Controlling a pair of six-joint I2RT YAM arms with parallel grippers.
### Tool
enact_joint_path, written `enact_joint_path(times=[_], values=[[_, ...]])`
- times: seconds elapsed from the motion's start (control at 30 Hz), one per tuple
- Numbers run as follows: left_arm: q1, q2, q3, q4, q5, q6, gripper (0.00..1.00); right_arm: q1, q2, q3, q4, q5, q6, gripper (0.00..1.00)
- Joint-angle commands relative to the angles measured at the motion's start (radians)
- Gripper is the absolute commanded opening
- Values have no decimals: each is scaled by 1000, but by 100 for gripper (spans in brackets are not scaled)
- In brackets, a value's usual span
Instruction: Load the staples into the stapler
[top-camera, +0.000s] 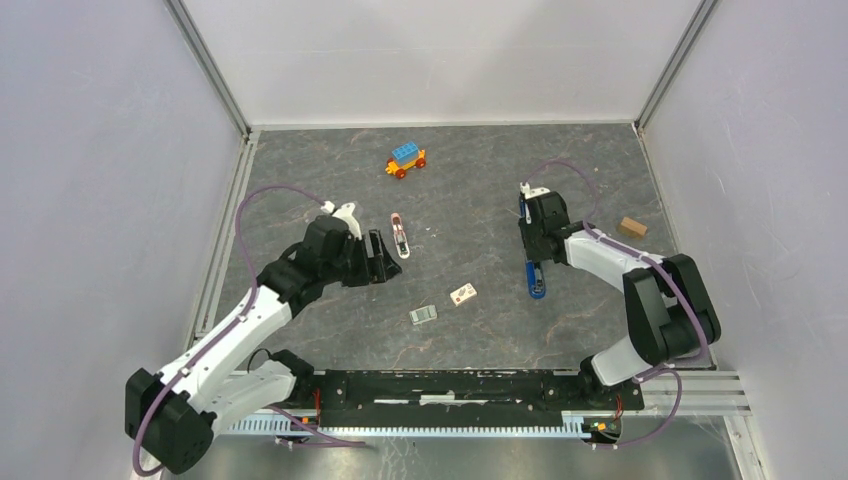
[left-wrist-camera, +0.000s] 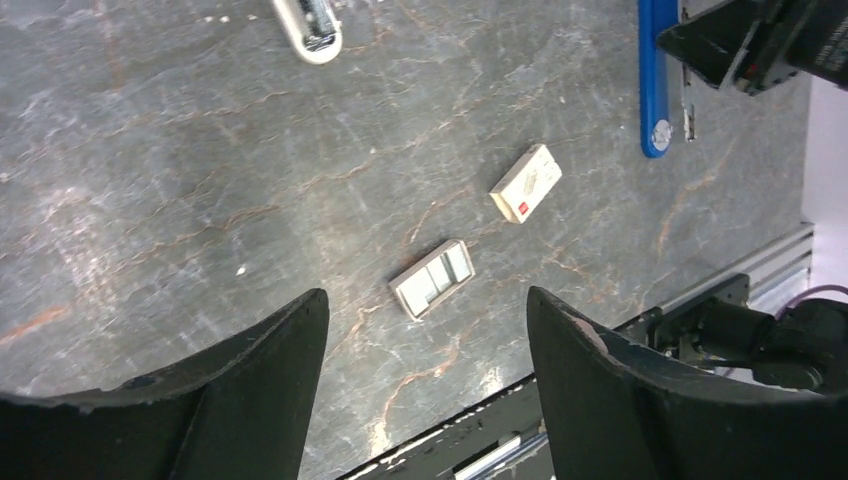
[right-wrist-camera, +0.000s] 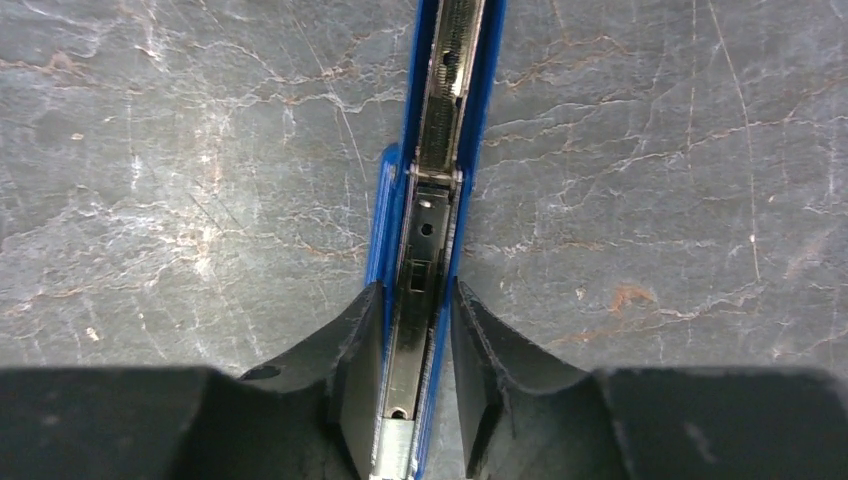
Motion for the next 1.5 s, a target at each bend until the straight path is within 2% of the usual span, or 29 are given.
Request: enact_joint_path(times=[0.0,0.23,0.33,0.43,0.6,0.73,0.9,1.03,1.3,1.47], values=[[6,53,91,63,104,-40,76,-2,30,-17,52,26,-26,29],[17,145,121,189,119,-81,64,-1,44,-40,177,-54,-80,13],[23,198,152,227,21,-89,59,-1,82,-25,256,-138,-126,8],[46,276,213,263,10,-91,57,7,106,-8,299,-201,-145,6],[66,448,324,257,12,-95,53,47,126,3,338,-244,-187,6],[101,569,391,338,66,-164,53,69,123,-11,403,-261,-209,2],[99,731,551,329,100,-128,53,84,108,-34,486,-272,-223,0],[99,780,553,394,61,-139,51,102,63,-64,541,-274,-250,0],[99,942,640,399,49,-172,48,107,-11,-121,616,-278,-263,0],[99,1006,679,353,14,-186,42,106,-77,-185,666,-262,-261,0]])
